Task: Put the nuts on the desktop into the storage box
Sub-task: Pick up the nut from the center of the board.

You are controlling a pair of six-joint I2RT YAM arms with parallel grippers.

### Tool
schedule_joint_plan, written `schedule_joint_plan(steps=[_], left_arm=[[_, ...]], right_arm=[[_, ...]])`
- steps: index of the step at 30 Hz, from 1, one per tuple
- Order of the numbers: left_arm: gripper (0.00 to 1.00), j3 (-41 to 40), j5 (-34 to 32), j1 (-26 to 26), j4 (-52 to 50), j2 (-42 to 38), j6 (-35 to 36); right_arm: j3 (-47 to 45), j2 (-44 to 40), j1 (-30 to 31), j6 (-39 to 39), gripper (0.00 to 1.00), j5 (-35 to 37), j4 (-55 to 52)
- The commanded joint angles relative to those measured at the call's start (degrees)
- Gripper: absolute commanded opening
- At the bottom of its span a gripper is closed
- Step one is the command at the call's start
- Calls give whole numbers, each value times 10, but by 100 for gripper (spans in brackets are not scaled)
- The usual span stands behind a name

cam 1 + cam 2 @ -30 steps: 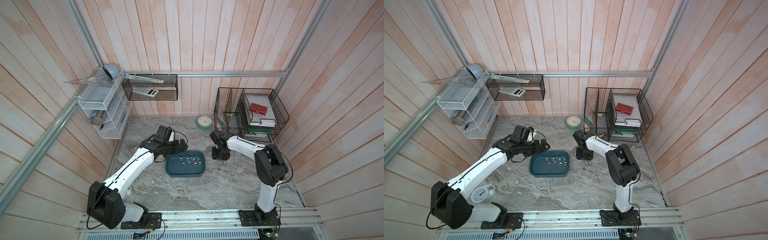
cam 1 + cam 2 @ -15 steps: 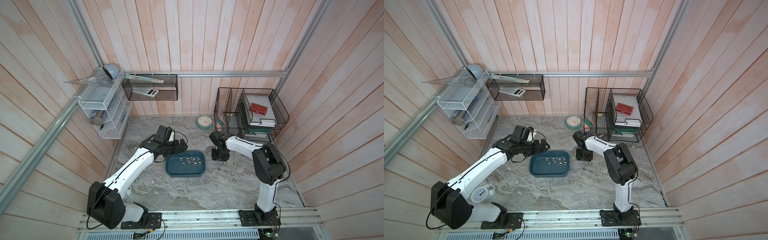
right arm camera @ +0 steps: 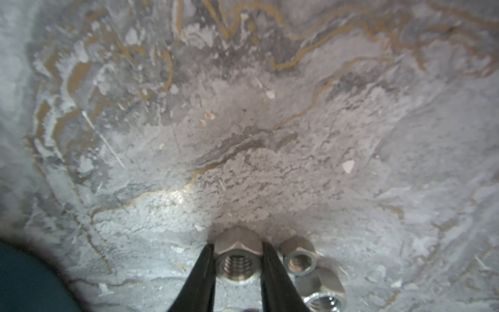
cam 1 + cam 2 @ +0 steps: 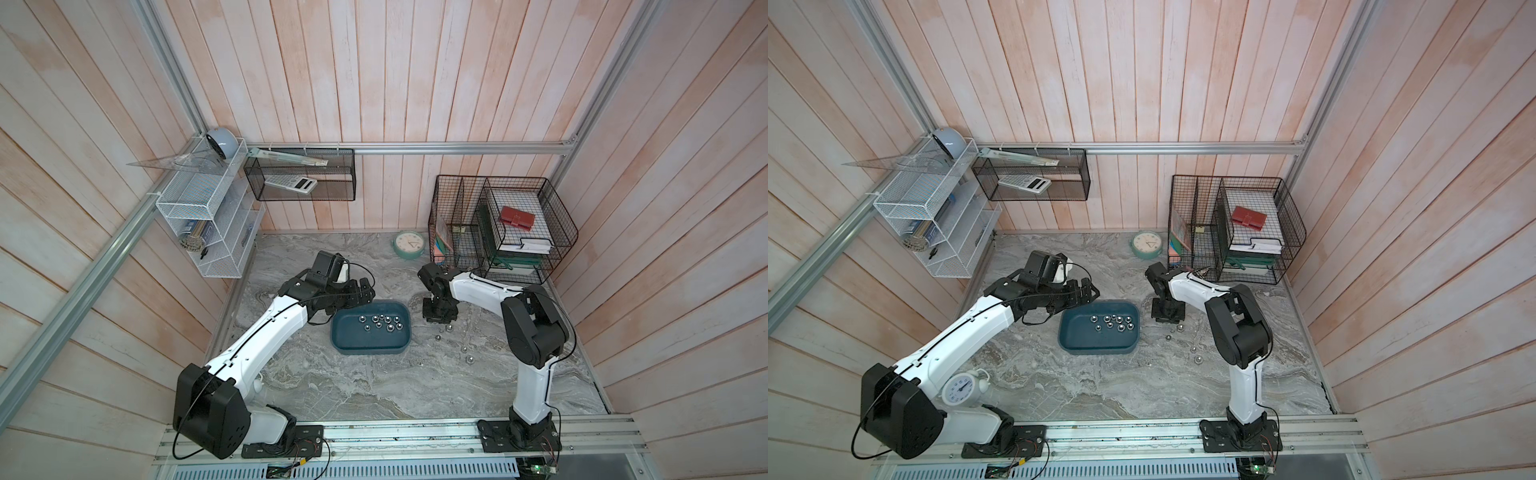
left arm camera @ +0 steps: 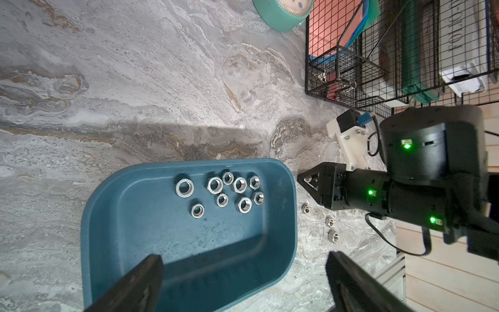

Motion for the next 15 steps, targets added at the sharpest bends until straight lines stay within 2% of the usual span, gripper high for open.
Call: schedule_joint_plan(steps=[1,8,15], left_arm=[[100,-6,-3,-1,-2,-16,2],[100,-18,-10,-1,-2,-31,-7],[100,-46,-49,5,-16,-74,-27]], right_arm=[[5,2,-2,-4,25,8,-7],[27,-33,16,-13,24,31,-40],[119,-43,64,-40,25,68,-96]])
